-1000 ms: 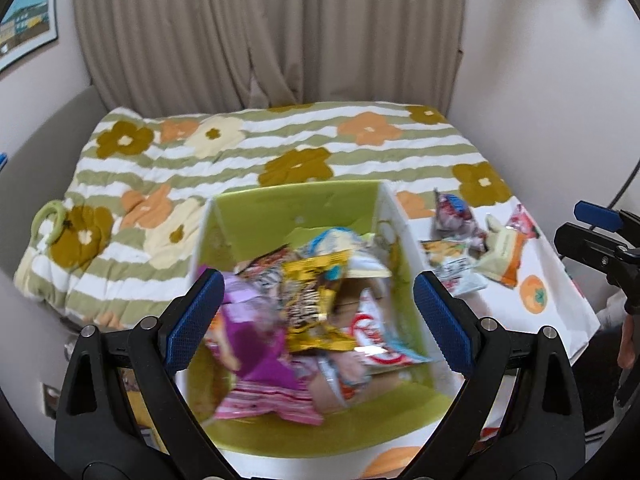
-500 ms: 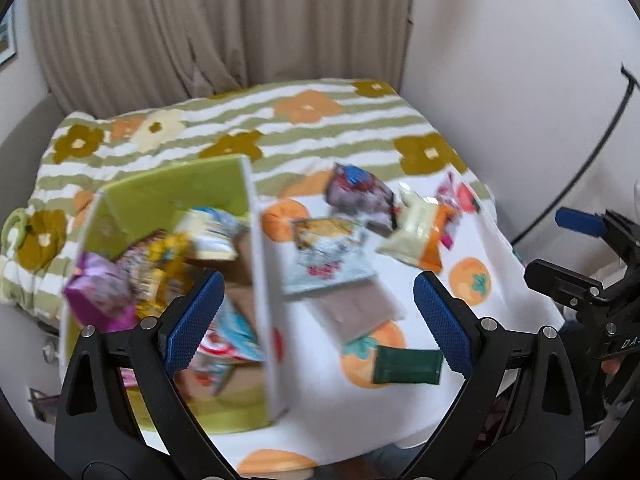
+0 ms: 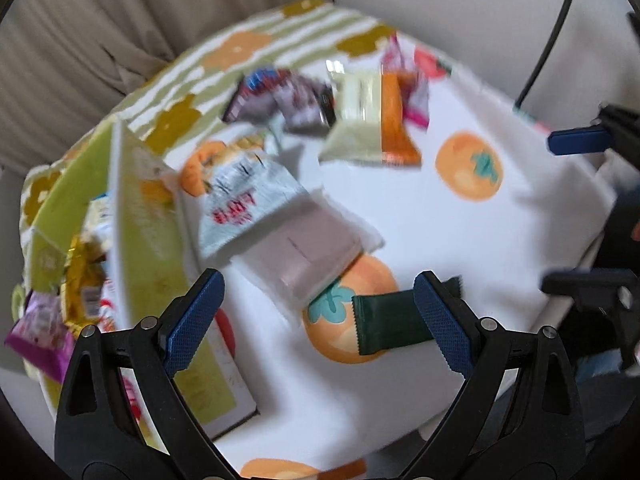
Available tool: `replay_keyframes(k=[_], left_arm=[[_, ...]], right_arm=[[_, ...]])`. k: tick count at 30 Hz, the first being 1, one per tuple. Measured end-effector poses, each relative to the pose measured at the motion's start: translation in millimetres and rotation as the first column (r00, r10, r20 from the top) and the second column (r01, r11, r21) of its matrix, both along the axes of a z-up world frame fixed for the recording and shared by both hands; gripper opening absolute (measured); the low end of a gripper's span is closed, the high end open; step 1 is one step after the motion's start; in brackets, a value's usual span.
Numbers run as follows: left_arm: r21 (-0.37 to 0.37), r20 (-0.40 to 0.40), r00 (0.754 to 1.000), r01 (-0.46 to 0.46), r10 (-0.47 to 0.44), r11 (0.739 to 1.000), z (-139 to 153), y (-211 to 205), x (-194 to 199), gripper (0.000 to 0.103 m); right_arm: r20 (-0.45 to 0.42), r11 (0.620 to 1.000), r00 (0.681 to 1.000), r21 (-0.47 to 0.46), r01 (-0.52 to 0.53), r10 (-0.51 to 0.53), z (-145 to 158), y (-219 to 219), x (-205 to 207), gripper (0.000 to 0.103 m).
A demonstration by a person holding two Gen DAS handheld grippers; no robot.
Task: Organize snacks
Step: 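Move both grippers back over the loose snacks on the sheet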
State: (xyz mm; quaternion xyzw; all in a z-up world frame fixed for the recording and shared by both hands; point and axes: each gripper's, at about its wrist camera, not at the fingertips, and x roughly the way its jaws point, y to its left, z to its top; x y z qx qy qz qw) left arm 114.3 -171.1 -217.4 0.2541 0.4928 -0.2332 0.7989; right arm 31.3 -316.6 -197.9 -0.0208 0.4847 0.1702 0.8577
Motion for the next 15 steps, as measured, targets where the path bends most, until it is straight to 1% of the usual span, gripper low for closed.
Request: replay_keyframes(k=[3, 6, 10, 15], left_arm=[[0.046, -0.033, 0.999, -0.004, 0.005, 0.999, -22, -9, 11, 0.095], [0.091, -0.042, 0.999, -0.013, 0.016, 0.996, -36, -15, 24, 0.095], [0.137, -0.069, 0.997, -0.008, 0.018, 0.991, -55, -23, 45, 0.095], [0.153, -0.099, 0.995, 0.002, 0.013, 0.988, -68, -30, 64, 0.095]], right_arm=[[-0.035, 0.999, 0.998, 0.011, -0.045, 0.046, -20, 4, 0, 0.103], [-0.05, 0.995, 0.994, 0.016, -0.094, 0.094, -34, 11, 0, 0.103], [-0.069, 0.99, 0.987, 0.017, -0.142, 0.143, -46, 22, 2, 0.103], [-0.103, 0.98, 0.975, 0.008, -0.199, 0.199, -62, 35, 8, 0.103]])
